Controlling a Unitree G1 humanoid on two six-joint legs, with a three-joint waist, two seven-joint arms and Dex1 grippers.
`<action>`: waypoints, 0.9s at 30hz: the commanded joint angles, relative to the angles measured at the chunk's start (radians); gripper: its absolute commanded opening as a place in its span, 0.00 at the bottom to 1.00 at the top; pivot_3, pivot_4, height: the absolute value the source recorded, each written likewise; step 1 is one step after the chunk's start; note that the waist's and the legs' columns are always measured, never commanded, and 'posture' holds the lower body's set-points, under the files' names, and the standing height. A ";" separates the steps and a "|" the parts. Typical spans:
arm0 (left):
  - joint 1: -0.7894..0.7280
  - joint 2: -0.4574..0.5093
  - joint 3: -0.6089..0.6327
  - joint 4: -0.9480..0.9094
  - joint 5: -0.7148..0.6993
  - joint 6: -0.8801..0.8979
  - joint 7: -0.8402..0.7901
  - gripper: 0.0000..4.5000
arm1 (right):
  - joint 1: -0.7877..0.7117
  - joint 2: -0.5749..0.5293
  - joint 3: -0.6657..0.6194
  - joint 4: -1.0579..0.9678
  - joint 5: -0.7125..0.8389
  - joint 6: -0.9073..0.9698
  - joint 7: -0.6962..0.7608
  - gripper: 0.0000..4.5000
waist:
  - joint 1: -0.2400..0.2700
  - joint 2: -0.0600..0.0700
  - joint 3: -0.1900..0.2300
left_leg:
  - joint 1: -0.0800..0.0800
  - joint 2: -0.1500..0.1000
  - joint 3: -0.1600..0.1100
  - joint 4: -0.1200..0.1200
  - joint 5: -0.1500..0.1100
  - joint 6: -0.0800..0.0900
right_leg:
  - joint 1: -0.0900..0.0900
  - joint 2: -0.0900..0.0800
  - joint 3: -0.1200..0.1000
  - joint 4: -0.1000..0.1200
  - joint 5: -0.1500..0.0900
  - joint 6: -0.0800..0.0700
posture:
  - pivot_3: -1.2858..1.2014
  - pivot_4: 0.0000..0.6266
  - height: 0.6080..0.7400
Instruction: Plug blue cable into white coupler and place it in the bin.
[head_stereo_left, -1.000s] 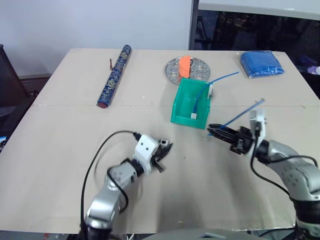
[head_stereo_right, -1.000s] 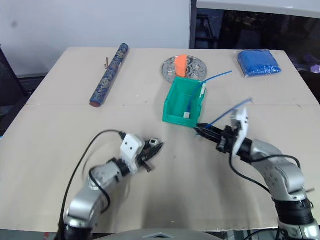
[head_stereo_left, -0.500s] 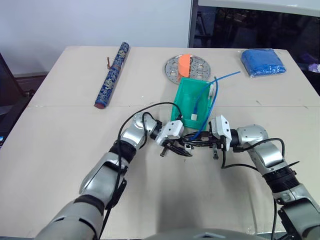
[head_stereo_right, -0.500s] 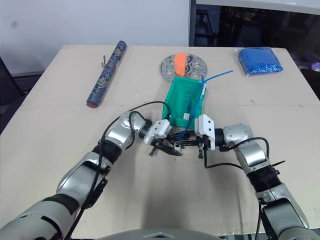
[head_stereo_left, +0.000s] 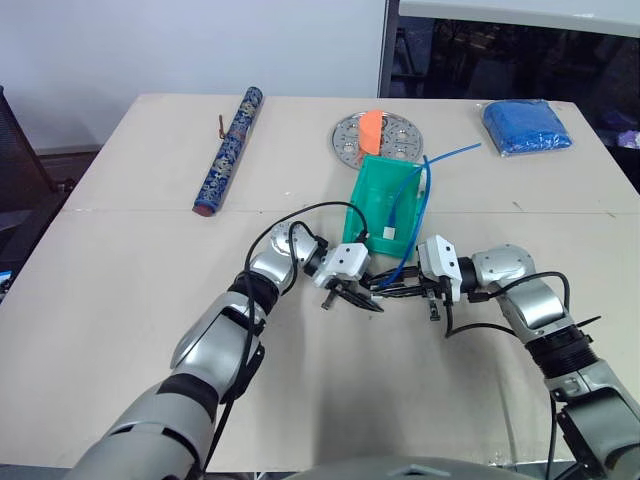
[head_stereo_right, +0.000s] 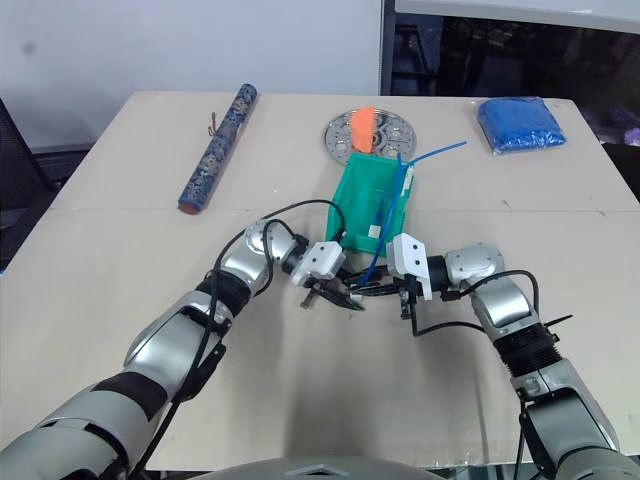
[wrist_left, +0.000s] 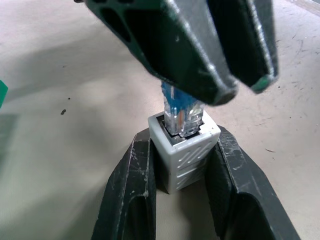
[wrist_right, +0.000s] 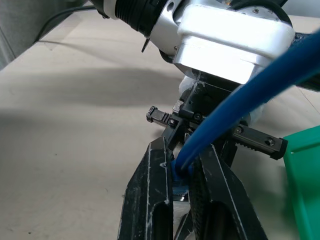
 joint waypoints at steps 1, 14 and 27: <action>0.001 0.001 -0.012 -0.015 -0.015 -0.005 -0.003 0.16 | -0.001 0.000 0.030 0.003 -0.040 0.016 0.002 0.00 | 0.000 0.000 0.000 | 0.000 0.000 0.000 0.000 0.000 0.000 | 0.000 0.000 0.000 0.000 0.000 0.000 | 0.52 0.24 1.00; 0.011 -0.013 0.009 -0.071 -0.069 0.074 -0.003 0.16 | 0.053 0.004 0.166 0.117 -0.211 0.107 -0.062 0.00 | -0.005 0.000 -0.005 | 0.003 0.000 0.000 0.000 0.000 0.000 | 0.002 0.000 0.000 0.001 0.000 0.000 | 0.52 0.24 1.00; 0.068 0.016 0.099 -0.155 -0.017 0.128 0.039 0.16 | 0.046 0.047 -0.069 -0.147 0.145 0.356 -0.070 0.00 | -0.024 0.002 -0.005 | 0.011 0.000 -0.002 -0.002 0.000 0.000 | 0.011 0.001 0.000 0.000 -0.001 -0.001 | 0.52 0.24 1.00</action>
